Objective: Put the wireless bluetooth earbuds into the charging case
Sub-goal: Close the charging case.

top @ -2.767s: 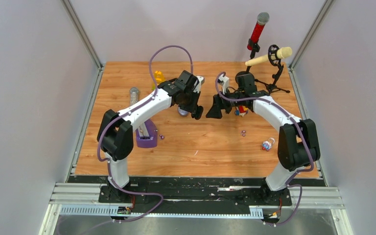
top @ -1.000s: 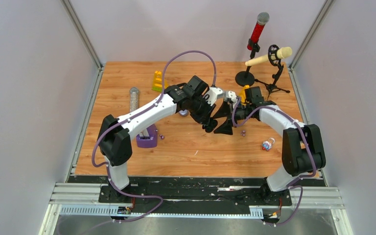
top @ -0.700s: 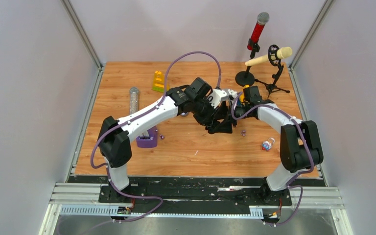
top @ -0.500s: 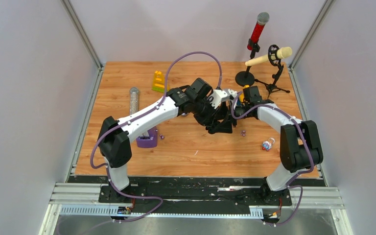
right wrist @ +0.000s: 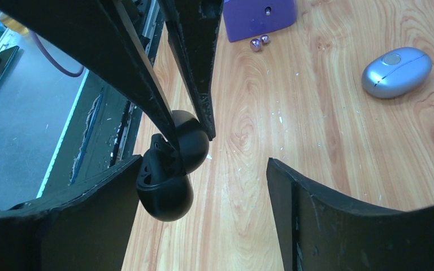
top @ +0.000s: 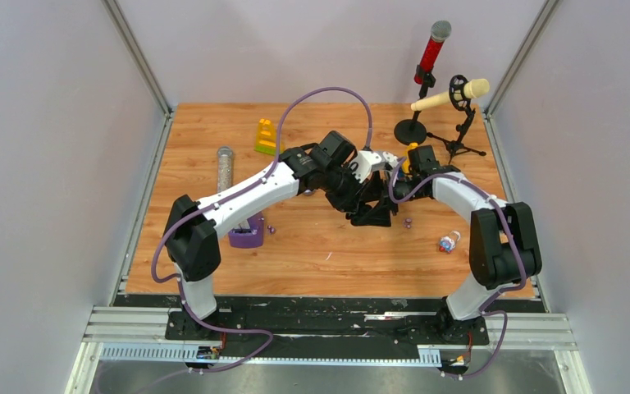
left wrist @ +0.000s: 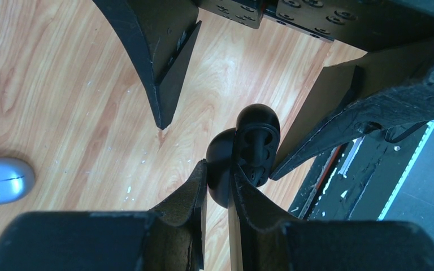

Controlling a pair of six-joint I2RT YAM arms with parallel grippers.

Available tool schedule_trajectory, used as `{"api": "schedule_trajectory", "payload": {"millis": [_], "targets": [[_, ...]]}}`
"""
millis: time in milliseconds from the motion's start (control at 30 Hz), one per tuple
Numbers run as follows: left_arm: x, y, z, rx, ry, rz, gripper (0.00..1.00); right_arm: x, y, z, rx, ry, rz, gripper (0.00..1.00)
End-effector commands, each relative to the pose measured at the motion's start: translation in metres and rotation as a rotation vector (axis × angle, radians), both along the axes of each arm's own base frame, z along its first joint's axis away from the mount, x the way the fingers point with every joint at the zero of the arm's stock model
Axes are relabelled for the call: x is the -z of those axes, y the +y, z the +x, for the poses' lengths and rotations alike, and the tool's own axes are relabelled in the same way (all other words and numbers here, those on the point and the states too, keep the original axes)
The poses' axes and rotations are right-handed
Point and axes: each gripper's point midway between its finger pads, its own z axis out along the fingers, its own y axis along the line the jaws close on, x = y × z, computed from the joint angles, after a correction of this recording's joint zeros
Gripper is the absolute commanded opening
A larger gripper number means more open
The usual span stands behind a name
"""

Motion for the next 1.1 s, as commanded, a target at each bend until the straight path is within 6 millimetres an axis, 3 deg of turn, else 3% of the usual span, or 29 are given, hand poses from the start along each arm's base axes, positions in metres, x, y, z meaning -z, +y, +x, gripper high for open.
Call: {"api": "schedule_trajectory", "payload": {"millis": [0,167,367,467,600,933,1067], "targets": [[-0.0282,-0.0053,-0.0034,0.03,-0.042,-0.08,0.2,-0.0205,-0.0002,0.0065,-0.018,-0.115,0.034,0.8],[-0.0273,-0.0048,-0.0032,0.028,-0.041,-0.076,0.2,-0.0231,-0.0015,0.0051,-0.026,-0.108,0.045,0.8],[-0.0283,-0.0047,-0.0042,0.032,-0.041,-0.078,0.2,-0.0236,-0.0056,0.0043,-0.026,-0.107,0.055,0.89],[-0.0284,-0.0052,-0.0046,0.033,-0.037,-0.08,0.2,-0.0245,-0.0063,0.006,-0.023,-0.096,0.063,0.86],[-0.0284,-0.0054,-0.0049,0.035,-0.035,-0.08,0.2,-0.0218,-0.0061,0.0066,-0.025,-0.091,0.057,0.75],[-0.0276,-0.0055,-0.0047,0.036,-0.035,-0.08,0.2,-0.0183,-0.0084,0.0056,-0.028,-0.086,0.043,0.82],[-0.0269,-0.006,-0.0049,0.037,-0.032,-0.08,0.2,-0.0179,-0.0087,0.008,-0.025,-0.071,0.045,0.71]]}}
